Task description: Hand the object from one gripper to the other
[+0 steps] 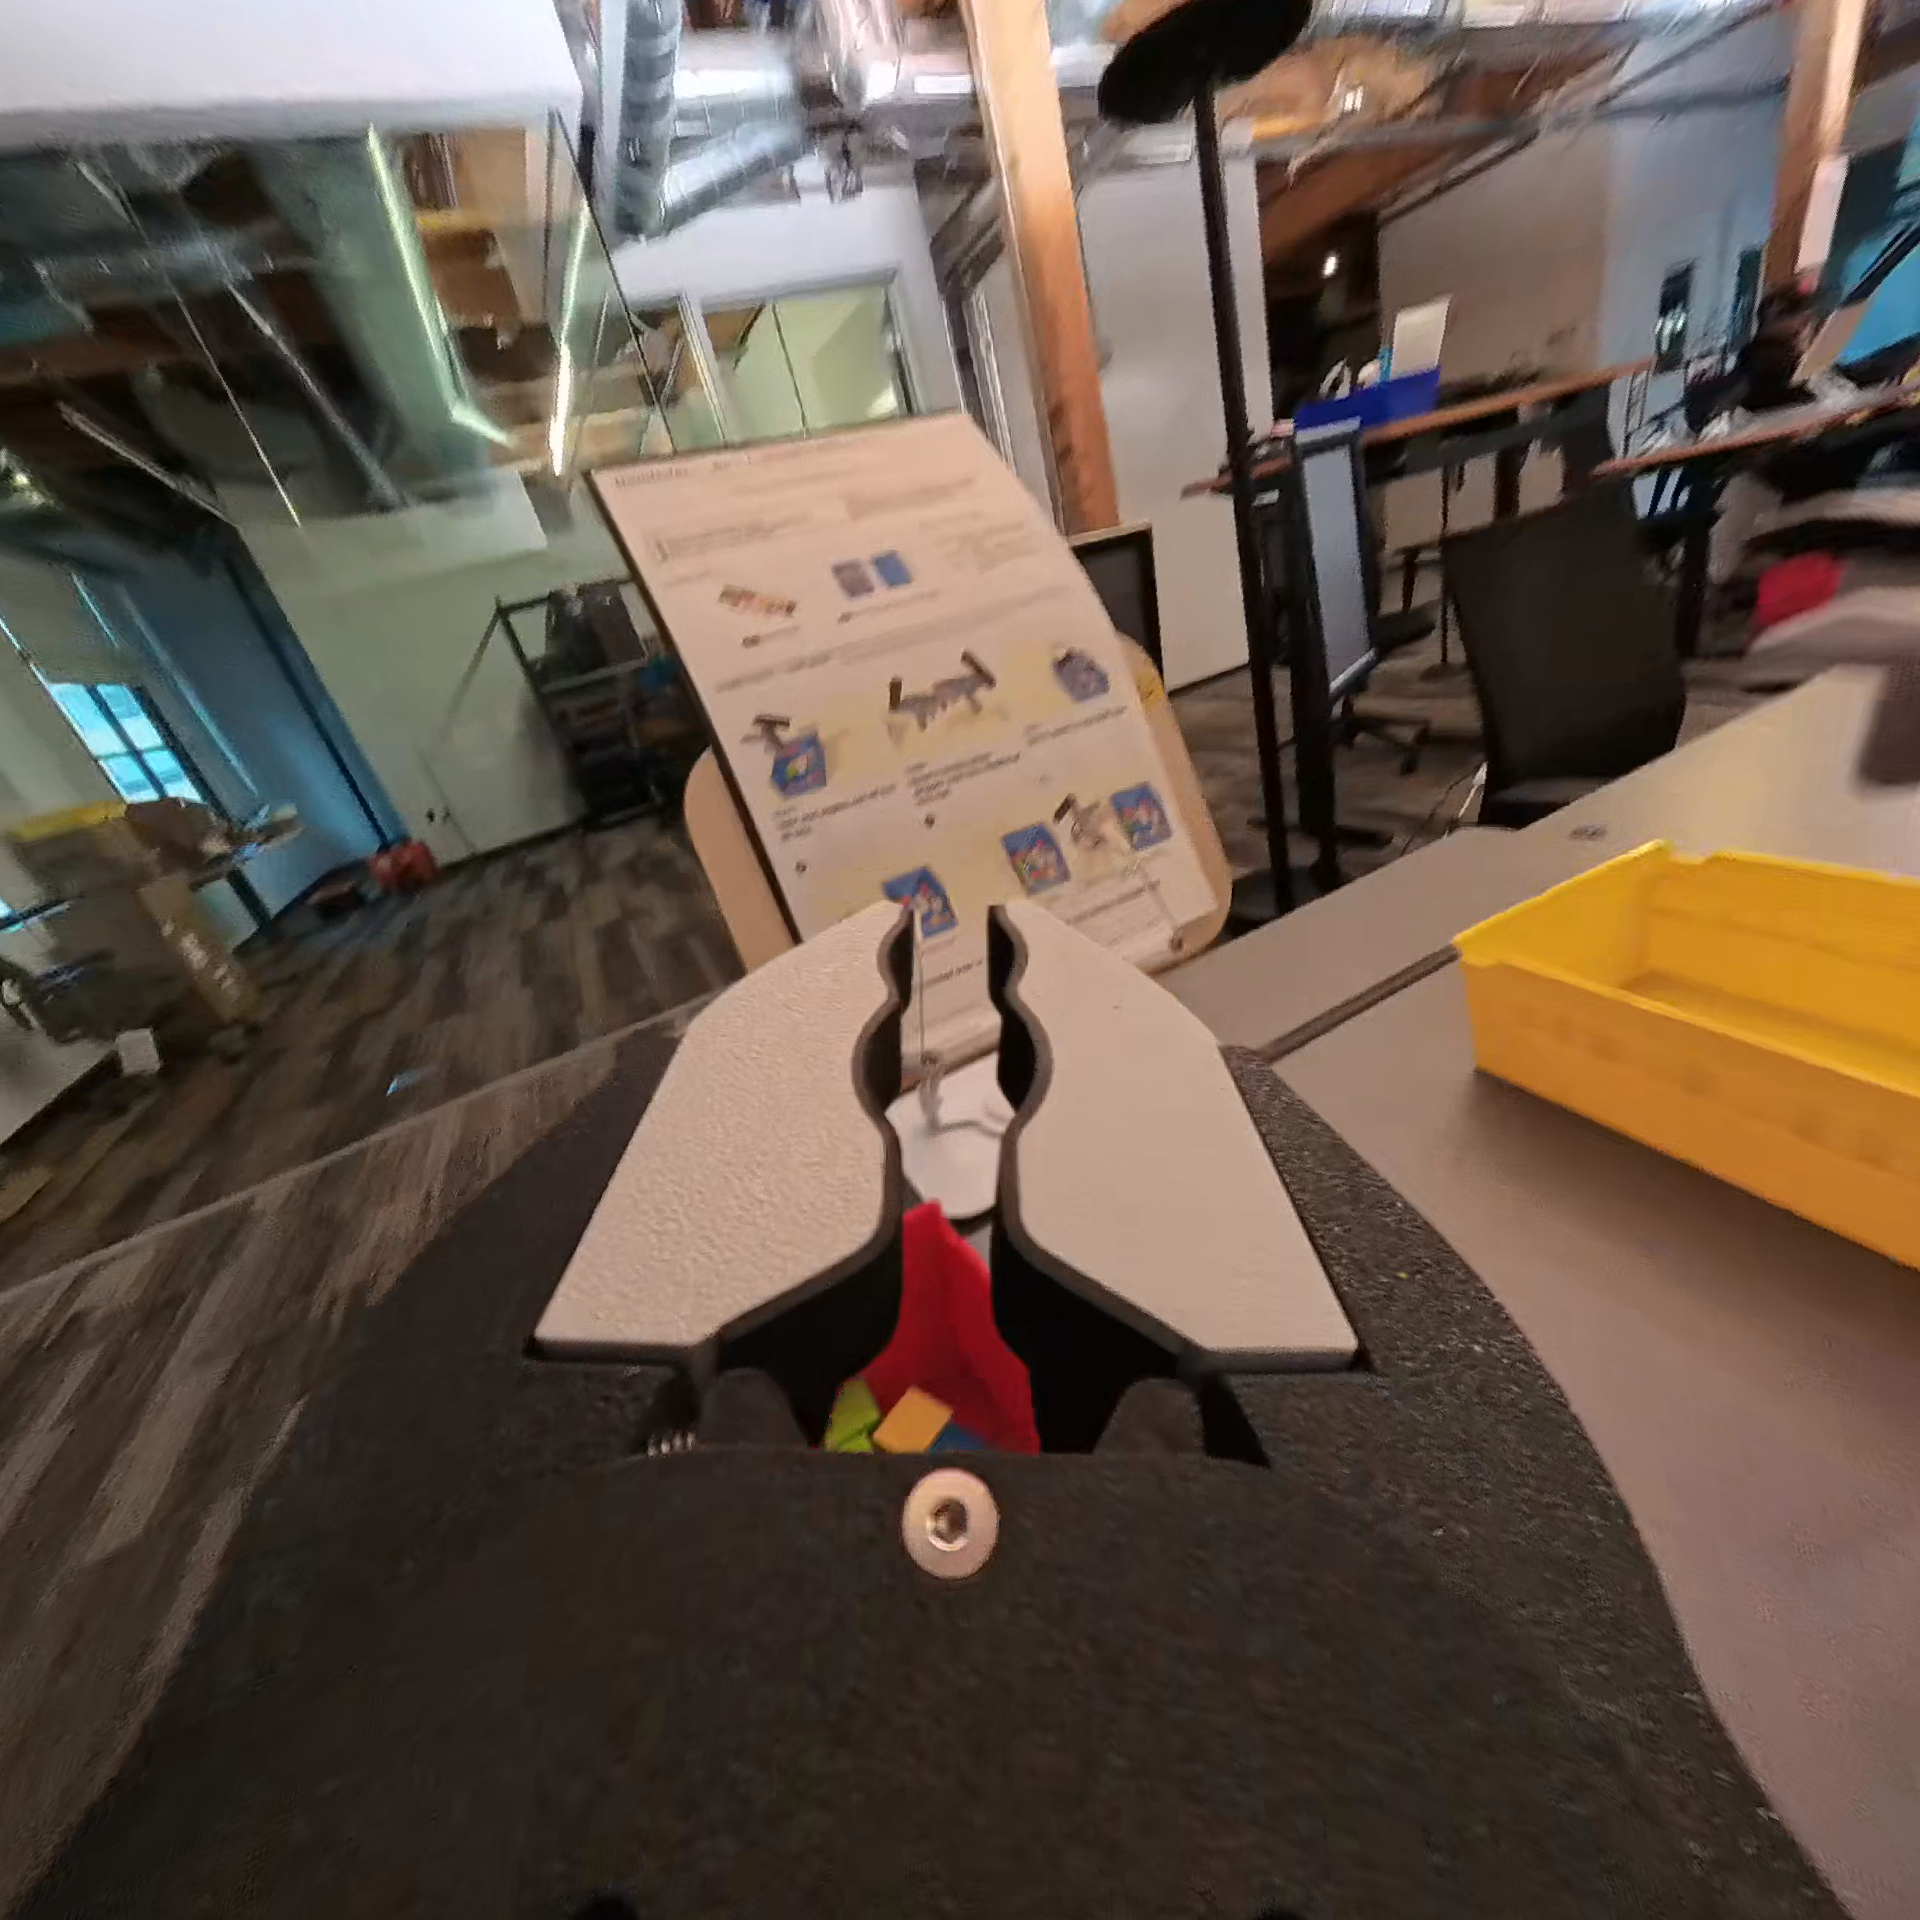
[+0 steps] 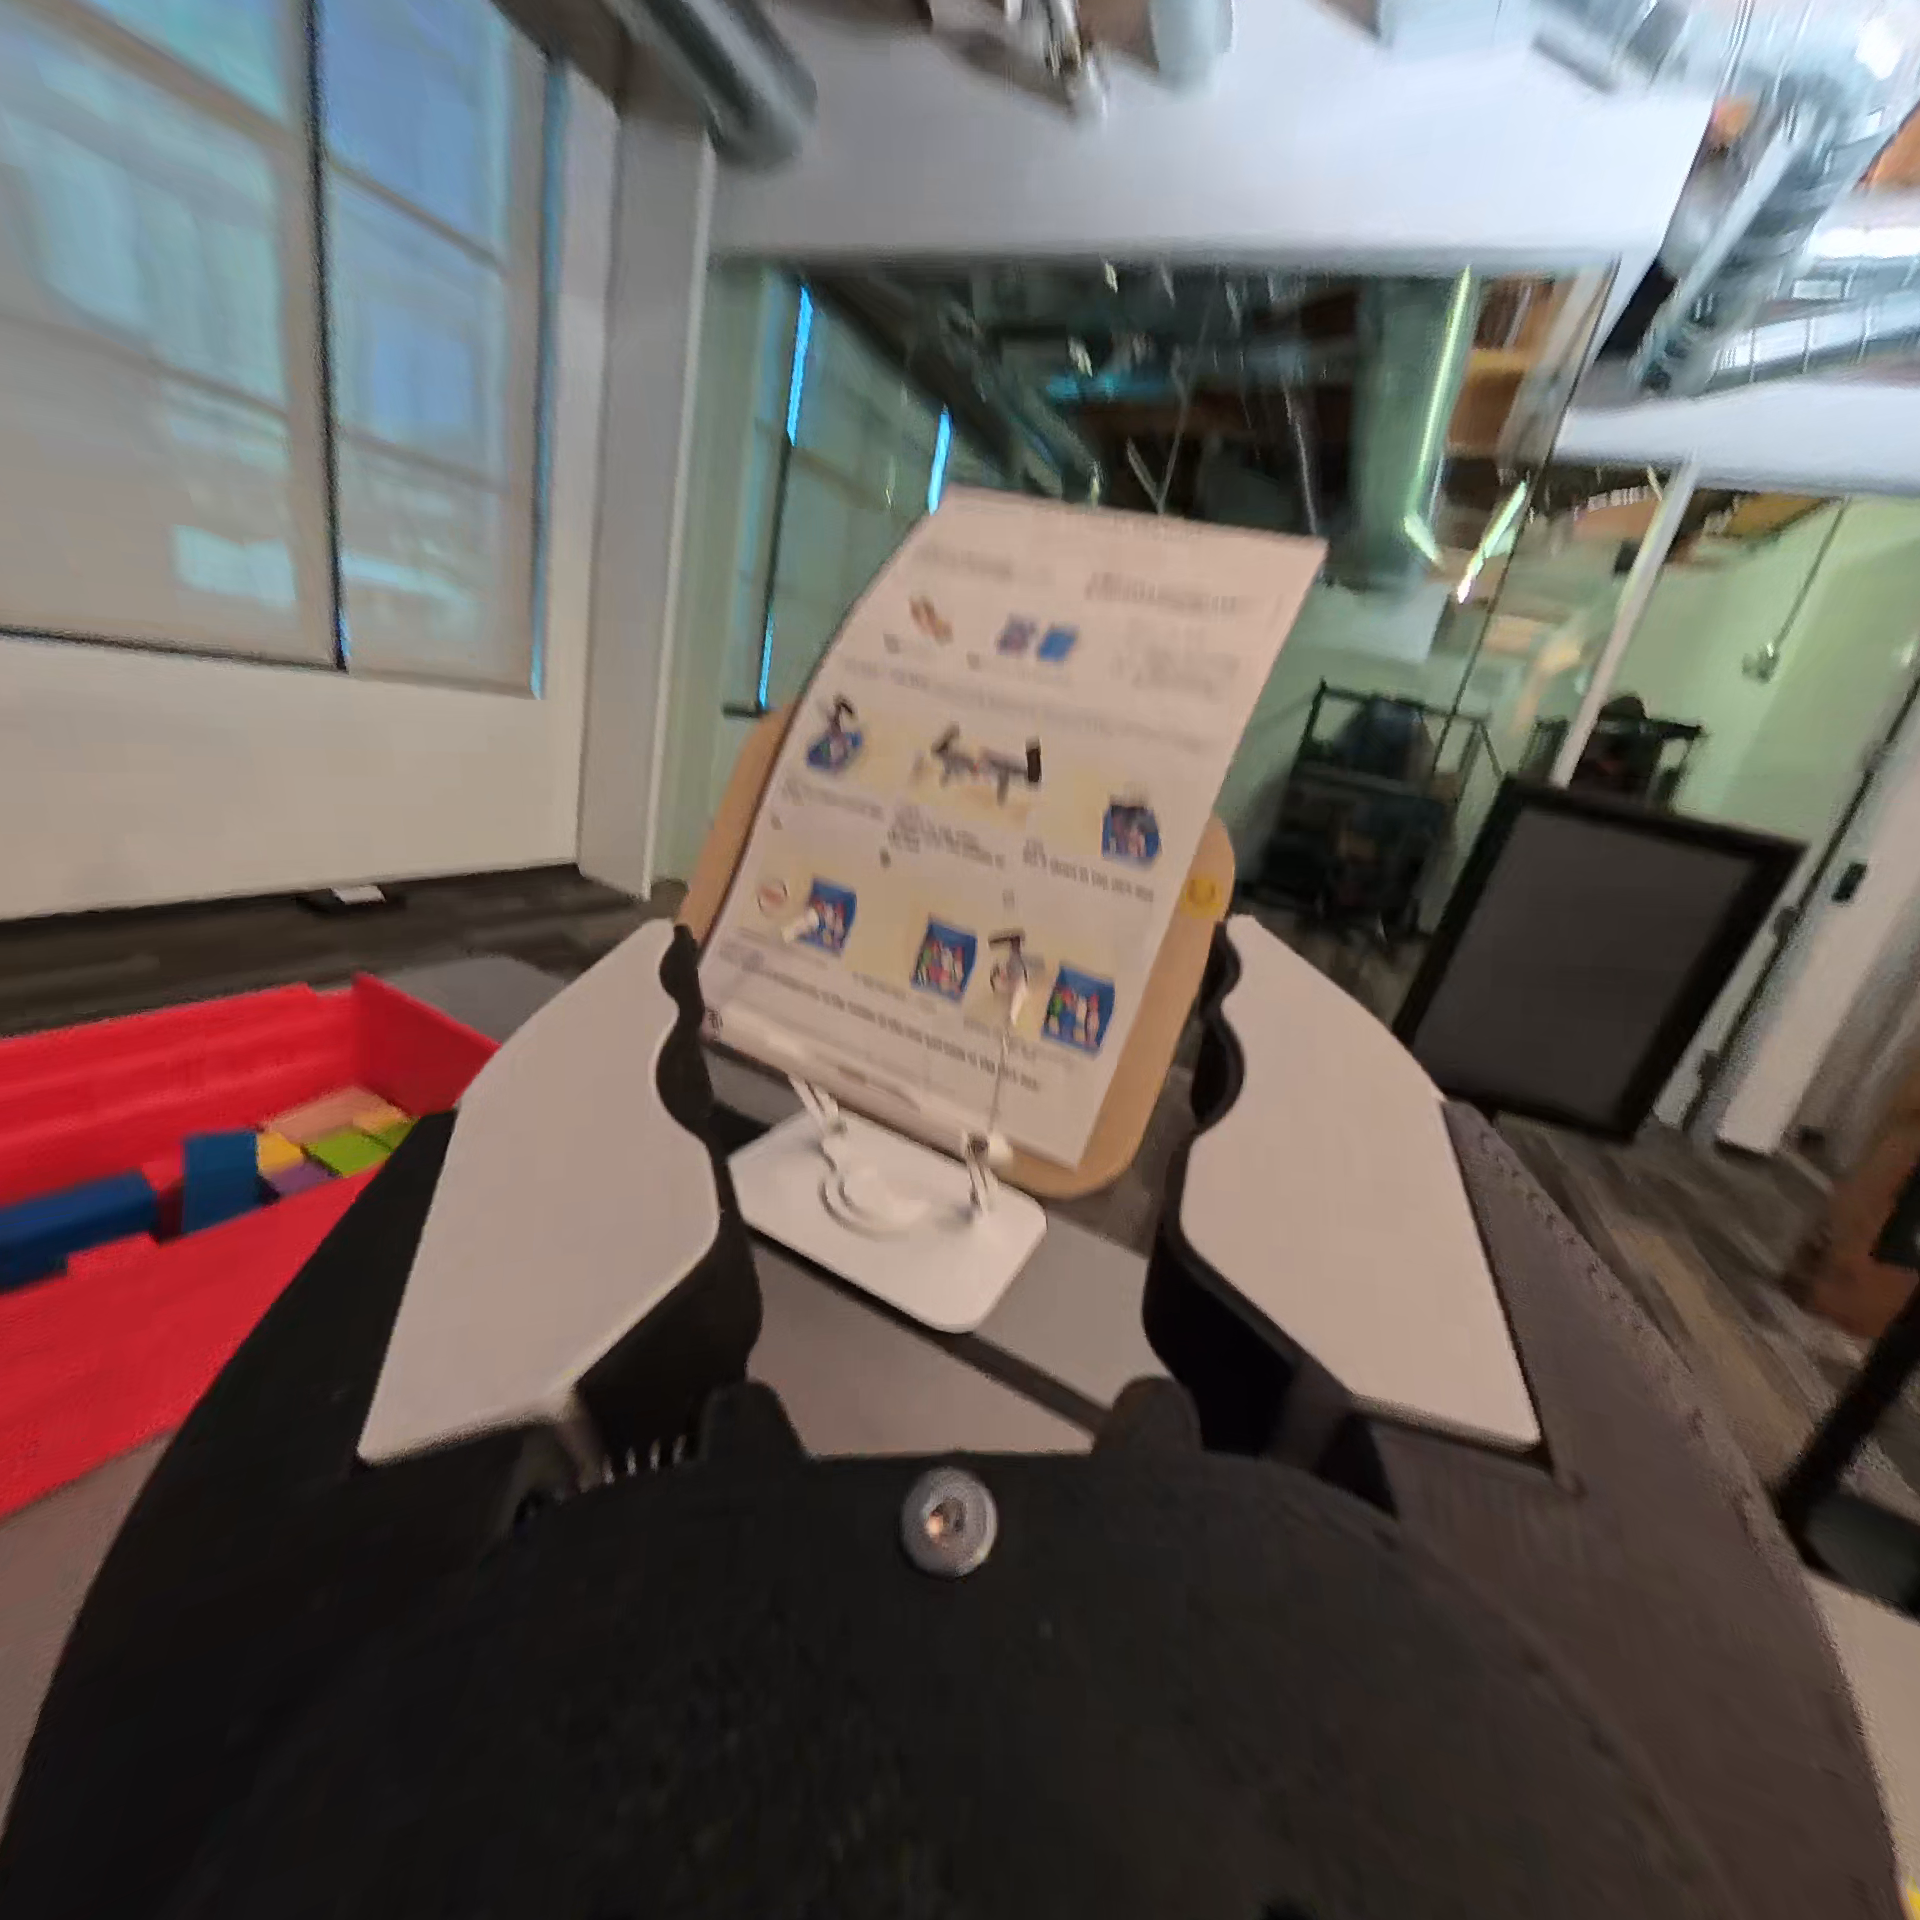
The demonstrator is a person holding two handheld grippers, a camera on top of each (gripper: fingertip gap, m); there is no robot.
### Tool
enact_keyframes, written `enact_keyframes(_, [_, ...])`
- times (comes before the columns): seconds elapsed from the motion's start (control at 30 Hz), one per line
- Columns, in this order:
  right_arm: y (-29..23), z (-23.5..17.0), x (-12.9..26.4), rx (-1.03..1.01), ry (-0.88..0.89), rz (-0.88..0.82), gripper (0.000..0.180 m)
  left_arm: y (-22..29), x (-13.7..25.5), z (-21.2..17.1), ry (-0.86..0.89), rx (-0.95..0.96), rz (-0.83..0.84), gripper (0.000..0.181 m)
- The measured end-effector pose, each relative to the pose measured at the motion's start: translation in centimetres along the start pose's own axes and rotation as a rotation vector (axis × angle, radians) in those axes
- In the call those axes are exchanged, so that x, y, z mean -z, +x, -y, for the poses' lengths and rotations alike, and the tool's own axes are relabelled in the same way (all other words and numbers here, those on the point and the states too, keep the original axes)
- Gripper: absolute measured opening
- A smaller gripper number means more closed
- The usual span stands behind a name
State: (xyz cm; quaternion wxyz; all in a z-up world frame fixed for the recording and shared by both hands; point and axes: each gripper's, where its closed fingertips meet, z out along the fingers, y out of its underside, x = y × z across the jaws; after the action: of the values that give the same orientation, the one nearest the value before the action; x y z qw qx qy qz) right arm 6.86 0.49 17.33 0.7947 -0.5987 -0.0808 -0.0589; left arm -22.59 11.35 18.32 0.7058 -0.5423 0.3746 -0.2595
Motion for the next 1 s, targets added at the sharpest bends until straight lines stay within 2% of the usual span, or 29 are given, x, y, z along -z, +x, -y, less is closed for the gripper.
enact_keyframes(0.07, [0.5, 2.5, 0.3, 0.007, 0.073, 0.001, 0.091, -0.4, 0.1, -1.2, -0.053, -0.011, -0.017, 0.006])
enact_keyframes(0.13, [1.1, 3.6, 0.3, 0.038, 0.082, 0.01, 0.079, -0.7, 0.1, -2.1, -0.1, -0.003, -0.022, 0.006])
enact_keyframes(0.23, [1.1, 2.6, 0.6, 0.039, 0.027, 0.084, 0.054, -1.7, 0.0, -4.3, -0.21, -0.019, -0.014, 0.008])
enact_keyframes(0.37, [2.3, 1.5, 1.3, 0.043, 0.05, 0.061, 0.038, -5.5, 0.8, -9.6, -0.462, -0.024, 0.122, 0.015])
enact_keyframes(0.43, [2.2, 0.4, 1.4, 0.045, -0.011, 0.092, 0.037, -5.7, 1.4, -12.0, -0.556, 0.054, 0.095, 0.021])
enact_keyframes(0.53, [2.2, -0.2, 1.5, 0.062, -0.043, 0.091, 0.038, -5.0, 1.8, -14.8, -0.653, 0.188, -0.003, 0.021])
enact_keyframes(0.63, [2.1, -0.3, 1.4, 0.056, -0.051, 0.105, 0.038, -5.7, 1.5, -18.9, -0.802, 0.163, -0.002, 0.034])
enact_keyframes(0.77, [1.7, -1.2, 1.2, 0.082, -0.087, 0.11, 0.04, -5.5, 0.6, -24.7, -1.011, 0.146, -0.004, 0.04])
enact_keyframes(0.9, [1.4, -2.3, 0.8, 0.127, -0.144, 0.108, 0.041, -6.8, 0.6, -29.0, -1.177, 0.154, 0.116, 0.038])
enact_keyframes(1.0, [1.2, -2.9, 0.5, 0.146, -0.17, 0.111, 0.042, -7.3, 0.6, -30.3, -1.2, 0.22, 0.14, 0.029])
